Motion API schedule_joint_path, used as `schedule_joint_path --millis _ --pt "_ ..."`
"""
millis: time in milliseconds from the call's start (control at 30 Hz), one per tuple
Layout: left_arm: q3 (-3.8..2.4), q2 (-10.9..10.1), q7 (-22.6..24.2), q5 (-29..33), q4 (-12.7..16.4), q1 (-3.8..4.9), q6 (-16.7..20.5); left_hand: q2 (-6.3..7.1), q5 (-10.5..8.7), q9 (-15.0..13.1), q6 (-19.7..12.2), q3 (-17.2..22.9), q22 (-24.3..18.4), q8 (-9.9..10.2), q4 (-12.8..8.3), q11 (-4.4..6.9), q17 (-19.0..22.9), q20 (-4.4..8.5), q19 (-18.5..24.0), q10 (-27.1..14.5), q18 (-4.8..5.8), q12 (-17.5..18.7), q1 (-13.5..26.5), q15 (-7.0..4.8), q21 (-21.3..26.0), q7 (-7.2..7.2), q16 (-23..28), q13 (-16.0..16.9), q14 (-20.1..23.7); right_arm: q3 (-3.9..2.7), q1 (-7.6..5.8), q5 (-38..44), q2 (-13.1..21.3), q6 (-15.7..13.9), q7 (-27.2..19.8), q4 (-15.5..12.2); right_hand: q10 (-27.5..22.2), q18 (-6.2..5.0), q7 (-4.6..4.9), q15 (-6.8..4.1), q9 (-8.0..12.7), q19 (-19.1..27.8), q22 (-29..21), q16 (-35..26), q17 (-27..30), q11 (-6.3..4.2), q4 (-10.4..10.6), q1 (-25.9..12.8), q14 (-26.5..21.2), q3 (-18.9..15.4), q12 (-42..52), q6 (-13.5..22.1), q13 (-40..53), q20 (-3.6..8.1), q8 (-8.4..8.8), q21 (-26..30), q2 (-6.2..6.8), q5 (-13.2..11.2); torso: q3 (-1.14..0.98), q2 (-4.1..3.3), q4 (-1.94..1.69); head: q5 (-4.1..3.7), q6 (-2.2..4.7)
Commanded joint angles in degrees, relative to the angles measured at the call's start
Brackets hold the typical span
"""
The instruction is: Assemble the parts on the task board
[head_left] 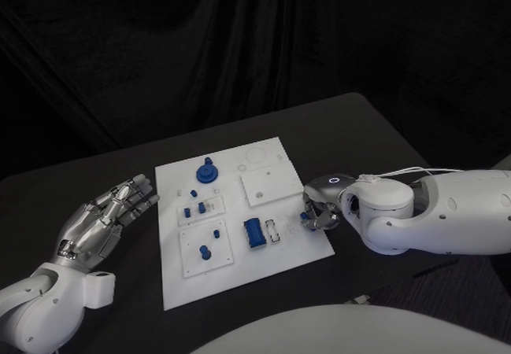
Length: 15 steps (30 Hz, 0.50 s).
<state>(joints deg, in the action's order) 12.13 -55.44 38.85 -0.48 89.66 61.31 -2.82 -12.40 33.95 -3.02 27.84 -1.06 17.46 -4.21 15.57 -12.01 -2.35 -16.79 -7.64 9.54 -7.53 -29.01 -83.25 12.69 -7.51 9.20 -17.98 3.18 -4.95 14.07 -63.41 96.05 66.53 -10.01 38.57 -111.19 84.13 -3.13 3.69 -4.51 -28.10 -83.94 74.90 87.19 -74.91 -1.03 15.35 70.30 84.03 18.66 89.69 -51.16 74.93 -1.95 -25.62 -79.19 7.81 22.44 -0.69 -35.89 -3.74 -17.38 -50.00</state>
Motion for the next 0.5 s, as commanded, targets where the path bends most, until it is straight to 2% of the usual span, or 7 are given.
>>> schedule_joint_path --millis 33,233,367,433,467,500 --pt "-0.04 0.2 6.6 -0.1 0.0 -0.14 -1.2 0.02 0.33 0.1 -0.3 0.4 0.1 0.2 0.0 -0.36 -0.1 -0.03 -0.3 0.0 -0.45 -0.4 -0.4 0.12 -0.4 2.70 -0.3 0.1 -0.3 0.20 0.65 -3.4 -0.4 -1.8 1.0 0.5 5.9 0.40 0.00 0.18 0.7 -1.5 11.5 -0.2 -8.8 0.38 -0.5 1.4 4.7 0.9 0.3 0.4 15.1 -0.01 0.50 0.2 -0.16 1.2 -0.01 -0.02 -0.01 -0.01 0.00" --pt "-0.04 0.3 6.5 0.0 -0.1 -0.24 -1.4 0.03 0.39 0.1 -0.3 0.5 0.4 0.2 0.0 -0.53 -0.1 -0.03 -0.6 0.2 -0.35 -0.7 -0.5 0.22 -0.6 2.72 -0.4 0.1 -0.4 0.20 1.35 -5.9 -1.2 -3.5 0.9 1.3 5.9 0.37 0.11 0.23 1.0 -1.5 11.4 -0.3 -8.6 0.46 -2.2 3.8 4.7 2.0 0.3 0.4 15.1 -0.05 0.62 0.4 -0.09 2.7 0.00 -0.01 0.00 0.33 0.00" --pt "-0.04 0.3 6.4 0.0 -0.2 -0.32 -1.5 0.03 0.41 0.1 -0.2 0.6 0.4 0.2 0.0 -0.59 -0.1 -0.03 -0.7 0.3 -0.32 -0.8 -0.6 0.25 -0.7 2.73 -0.5 0.1 -0.4 0.19 1.78 -8.9 -1.7 -5.1 0.5 1.9 5.9 0.35 0.22 0.32 1.2 -1.5 11.4 -0.4 -8.4 0.57 -4.3 6.0 4.7 3.0 0.3 0.1 15.1 -0.13 0.54 0.5 0.15 3.8 0.00 -0.01 -0.01 0.93 0.00" --pt "-0.04 0.2 6.4 0.0 -0.2 -0.35 -1.5 0.02 0.42 0.1 -0.2 0.6 0.5 0.2 -0.1 -0.64 -0.1 -0.03 -0.7 0.4 -0.29 -0.9 -0.6 0.27 -0.7 2.74 -0.6 0.1 -0.4 0.19 1.90 -12.1 -1.8 -6.7 -0.2 2.1 5.9 0.52 0.25 0.28 1.4 -1.8 11.6 -0.1 -9.1 0.56 -5.6 8.0 4.8 6.2 0.3 -0.7 15.1 -0.08 0.37 -0.2 0.16 -1.8 0.00 -0.01 -0.01 1.17 0.00" --pt "-0.04 0.2 6.3 0.0 -0.2 -0.37 -1.6 0.02 0.42 0.1 -0.2 0.6 0.5 0.2 -0.1 -0.64 -0.1 -0.03 -0.7 0.4 -0.29 -0.9 -0.6 0.27 -0.7 2.74 -0.6 0.1 -0.4 0.19 1.95 -14.2 -1.8 -7.8 -0.7 2.1 5.9 0.67 0.19 0.28 1.4 -2.1 11.9 0.2 -9.6 0.64 -5.9 8.1 4.9 8.6 0.3 -1.4 15.1 -0.08 0.01 -0.8 1.10 -2.4 0.00 -0.01 -0.01 1.26 0.00" --pt "-0.04 0.2 6.3 0.0 -0.2 -0.39 -1.6 0.03 0.44 0.0 -0.1 0.7 0.6 0.2 -0.1 -0.71 -0.1 -0.03 -0.8 0.5 -0.25 -1.0 -0.7 0.31 -0.8 2.74 -0.7 0.2 -0.5 0.18 1.99 -16.4 -1.7 -9.0 -1.3 2.1 5.9 0.69 0.21 0.31 1.5 -2.1 11.9 0.3 -9.7 0.58 -5.9 7.9 4.9 9.2 0.3 -1.6 15.1 -0.09 -0.09 -0.9 1.36 -2.3 0.00 -0.01 -0.01 1.34 0.00"
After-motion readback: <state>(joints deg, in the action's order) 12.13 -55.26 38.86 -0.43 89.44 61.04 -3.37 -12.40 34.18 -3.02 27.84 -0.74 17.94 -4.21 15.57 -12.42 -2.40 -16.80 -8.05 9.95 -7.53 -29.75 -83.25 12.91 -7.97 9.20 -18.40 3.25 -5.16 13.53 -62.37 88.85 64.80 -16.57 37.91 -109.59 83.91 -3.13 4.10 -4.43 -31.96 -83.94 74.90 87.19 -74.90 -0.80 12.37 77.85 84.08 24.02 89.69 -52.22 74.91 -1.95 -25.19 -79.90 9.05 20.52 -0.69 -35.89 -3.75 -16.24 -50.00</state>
